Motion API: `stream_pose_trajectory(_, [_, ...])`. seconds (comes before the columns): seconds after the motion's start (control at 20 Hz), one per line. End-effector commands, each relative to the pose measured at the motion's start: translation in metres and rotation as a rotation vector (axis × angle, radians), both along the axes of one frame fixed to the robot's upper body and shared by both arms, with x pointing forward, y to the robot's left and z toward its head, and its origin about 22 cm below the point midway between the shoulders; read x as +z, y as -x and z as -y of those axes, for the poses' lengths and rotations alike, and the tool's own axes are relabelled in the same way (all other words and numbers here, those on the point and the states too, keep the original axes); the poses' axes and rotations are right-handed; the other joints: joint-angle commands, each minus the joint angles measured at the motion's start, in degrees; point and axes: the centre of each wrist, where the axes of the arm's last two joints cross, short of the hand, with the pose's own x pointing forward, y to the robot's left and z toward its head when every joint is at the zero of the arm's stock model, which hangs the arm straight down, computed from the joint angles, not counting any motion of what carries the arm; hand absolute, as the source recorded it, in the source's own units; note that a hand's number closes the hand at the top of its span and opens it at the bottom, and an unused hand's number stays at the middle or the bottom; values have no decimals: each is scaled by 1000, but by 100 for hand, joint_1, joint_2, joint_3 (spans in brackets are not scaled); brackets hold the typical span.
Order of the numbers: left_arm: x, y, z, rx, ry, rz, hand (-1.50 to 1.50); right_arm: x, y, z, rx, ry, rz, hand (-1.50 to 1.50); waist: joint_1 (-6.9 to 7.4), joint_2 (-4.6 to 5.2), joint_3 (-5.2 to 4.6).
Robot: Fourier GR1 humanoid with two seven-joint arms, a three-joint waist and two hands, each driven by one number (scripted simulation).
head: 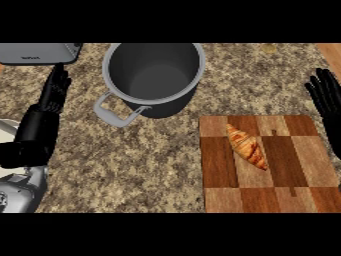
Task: Pick the croissant from the cutting board and place it in the pot
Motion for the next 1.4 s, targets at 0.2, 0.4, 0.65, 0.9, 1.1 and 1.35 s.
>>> stream_pose_trajectory(0.2, [-36, 23, -68, 199, -104, -260, 0, 4, 12, 39, -165, 400, -187, 150, 169, 222, -53])
stream_pose_trajectory(0.4, [-67, 38, -73, 234, -89, -386, 0, 69, 11, 58, -260, 904, 307, -150, 2, 158, -69])
stream_pose_trajectory(0.65, [-78, 51, -86, 237, -79, -408, 0, -8, 57, 14, -208, 887, 416, -150, -14, 187, -37])
stream_pose_trajectory(0.9, [-81, 48, -79, 234, -71, -399, 0, 24, 69, 6, -156, 1037, 252, -150, 35, 204, -48])
stream_pose_trajectory(1.1, [-66, 47, -84, 235, -82, -398, 0, 53, 67, -20, -126, 1126, 151, -150, 91, 206, -47])
stream_pose_trajectory(1.35, [-70, 34, -83, 207, -84, -401, 0, 63, 63, -66, -61, 1276, -6, -150, 160, 237, -60])
